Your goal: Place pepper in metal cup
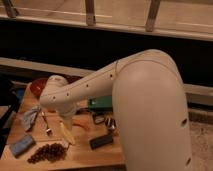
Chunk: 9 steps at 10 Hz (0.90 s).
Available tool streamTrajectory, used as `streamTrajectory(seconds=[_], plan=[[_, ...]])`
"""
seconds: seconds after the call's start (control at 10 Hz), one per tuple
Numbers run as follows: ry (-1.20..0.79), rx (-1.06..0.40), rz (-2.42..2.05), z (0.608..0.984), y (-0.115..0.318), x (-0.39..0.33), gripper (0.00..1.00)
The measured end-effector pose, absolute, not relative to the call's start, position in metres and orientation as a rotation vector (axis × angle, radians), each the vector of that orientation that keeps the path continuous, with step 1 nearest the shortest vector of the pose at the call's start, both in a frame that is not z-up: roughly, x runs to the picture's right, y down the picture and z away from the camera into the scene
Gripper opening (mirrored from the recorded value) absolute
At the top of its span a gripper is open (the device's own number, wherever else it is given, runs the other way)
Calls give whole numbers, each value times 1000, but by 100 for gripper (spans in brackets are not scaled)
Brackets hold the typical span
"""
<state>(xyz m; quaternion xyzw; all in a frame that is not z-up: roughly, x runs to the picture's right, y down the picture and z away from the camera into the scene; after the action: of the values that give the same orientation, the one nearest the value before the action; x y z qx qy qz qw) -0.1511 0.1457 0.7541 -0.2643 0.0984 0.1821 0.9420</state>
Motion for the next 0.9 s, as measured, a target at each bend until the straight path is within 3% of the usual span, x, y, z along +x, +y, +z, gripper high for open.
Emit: streamTrajectory(seconds=[0.9], plan=[[170, -551, 404, 767, 150, -154, 75]])
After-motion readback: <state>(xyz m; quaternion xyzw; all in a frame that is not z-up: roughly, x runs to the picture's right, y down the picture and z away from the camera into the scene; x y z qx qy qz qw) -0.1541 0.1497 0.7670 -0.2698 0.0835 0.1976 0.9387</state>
